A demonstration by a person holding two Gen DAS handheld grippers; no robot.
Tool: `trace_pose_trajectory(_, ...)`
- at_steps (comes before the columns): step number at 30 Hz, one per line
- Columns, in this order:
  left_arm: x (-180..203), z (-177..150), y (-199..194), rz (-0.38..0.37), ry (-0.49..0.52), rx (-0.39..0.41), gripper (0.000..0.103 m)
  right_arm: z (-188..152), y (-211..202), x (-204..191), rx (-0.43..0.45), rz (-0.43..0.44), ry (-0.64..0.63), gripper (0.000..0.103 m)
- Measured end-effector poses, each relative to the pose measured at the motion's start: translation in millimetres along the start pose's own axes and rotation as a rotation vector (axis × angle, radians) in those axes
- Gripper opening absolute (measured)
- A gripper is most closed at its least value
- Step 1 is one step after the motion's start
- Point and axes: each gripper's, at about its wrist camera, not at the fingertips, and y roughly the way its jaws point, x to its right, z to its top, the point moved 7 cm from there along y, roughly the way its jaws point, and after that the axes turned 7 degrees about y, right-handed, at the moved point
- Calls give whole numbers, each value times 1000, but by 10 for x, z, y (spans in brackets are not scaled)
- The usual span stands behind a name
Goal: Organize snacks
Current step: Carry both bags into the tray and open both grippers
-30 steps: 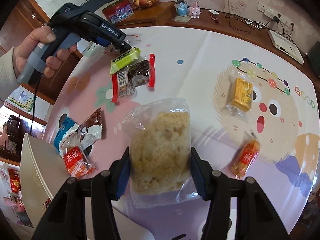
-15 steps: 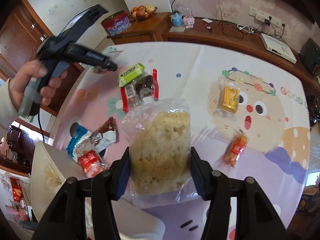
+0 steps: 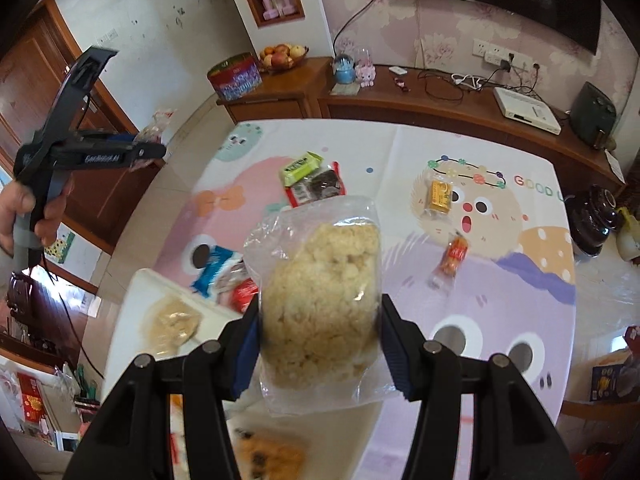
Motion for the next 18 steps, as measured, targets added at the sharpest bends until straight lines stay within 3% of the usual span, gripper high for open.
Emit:
trace_pose_trajectory(10, 776, -1011, -641, -187, -52, 8, 47, -483, -522, -550, 30, -16, 19, 54)
trace_pose_trajectory(18, 1119, -1398, -822, -193, -25, 33, 48, -787, -749, -870, 44, -32, 74, 55)
